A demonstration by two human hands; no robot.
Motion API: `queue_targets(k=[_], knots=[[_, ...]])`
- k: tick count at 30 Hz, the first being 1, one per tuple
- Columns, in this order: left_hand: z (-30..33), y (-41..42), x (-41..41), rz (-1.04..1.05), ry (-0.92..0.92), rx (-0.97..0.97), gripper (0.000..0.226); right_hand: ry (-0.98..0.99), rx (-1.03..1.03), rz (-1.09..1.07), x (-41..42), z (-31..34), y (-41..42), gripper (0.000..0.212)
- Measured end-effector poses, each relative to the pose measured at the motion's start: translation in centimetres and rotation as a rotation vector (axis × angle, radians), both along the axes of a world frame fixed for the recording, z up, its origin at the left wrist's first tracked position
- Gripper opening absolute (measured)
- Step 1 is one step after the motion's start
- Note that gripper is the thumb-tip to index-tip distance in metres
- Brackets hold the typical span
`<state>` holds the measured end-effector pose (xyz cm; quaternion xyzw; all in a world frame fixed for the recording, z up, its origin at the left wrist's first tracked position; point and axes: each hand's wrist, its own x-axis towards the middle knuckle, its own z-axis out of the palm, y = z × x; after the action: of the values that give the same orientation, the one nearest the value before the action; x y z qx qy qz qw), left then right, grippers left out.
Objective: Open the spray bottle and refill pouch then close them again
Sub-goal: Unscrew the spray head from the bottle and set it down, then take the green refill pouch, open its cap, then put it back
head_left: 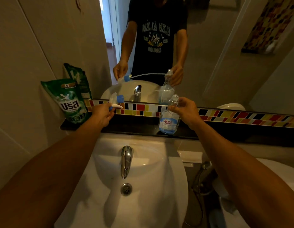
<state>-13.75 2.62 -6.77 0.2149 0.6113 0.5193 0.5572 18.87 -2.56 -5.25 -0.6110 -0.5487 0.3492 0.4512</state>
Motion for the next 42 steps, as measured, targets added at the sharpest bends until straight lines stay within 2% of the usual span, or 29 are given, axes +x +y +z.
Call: queue_targets(k=[5,10,14,20,24,28,31,35,39,42], knots=[[-3.3,0.3,-0.4,-0.028,0.106,-0.054,0.019,-0.024,0.018,0.042,-2.0,-0.9,0.8,0.035],[-6.1,0.6,0.6,-0.085,0.17,-0.078,0.007,-0.002,0.026,0.127,-4.5,-1.2,2.3,0.035],[-7.4,1.2,1.4,-0.097,0.174,-0.089,0.013,-0.032,0.04,0.16,-6.5,-2.0,4.0,0.031],[-8.9,2.6,1.9,-0.135,0.249,-0.103,0.019,-0.05,0.067,0.181,-8.9,-2.3,5.8,0.037],[-10.1,3.3,1.6,-0.181,0.418,-0.094,0.023,-0.084,0.055,0.18,-9.3,-2.5,6.5,0.04],[-10.7,3.1,1.2,-0.227,0.707,-0.039,0.019,-0.106,0.054,0.179,-9.2,-3.0,6.4,0.046],[-10.8,2.7,1.3,-0.225,0.806,-0.025,0.019,-0.123,0.061,0.172,-9.1,-3.7,6.3,0.05],[-11.2,2.3,1.7,-0.174,0.839,-0.019,0.035,-0.099,0.051,0.149,-9.3,-4.5,6.1,0.052],[-11.5,1.9,1.8,-0.161,0.834,0.023,0.035,-0.114,0.042,0.126,-9.4,-5.4,5.5,0.065],[-10.9,1.0,1.1,-0.158,0.832,0.054,0.034,-0.128,0.143,0.033,-10.1,-6.0,4.2,0.071]])
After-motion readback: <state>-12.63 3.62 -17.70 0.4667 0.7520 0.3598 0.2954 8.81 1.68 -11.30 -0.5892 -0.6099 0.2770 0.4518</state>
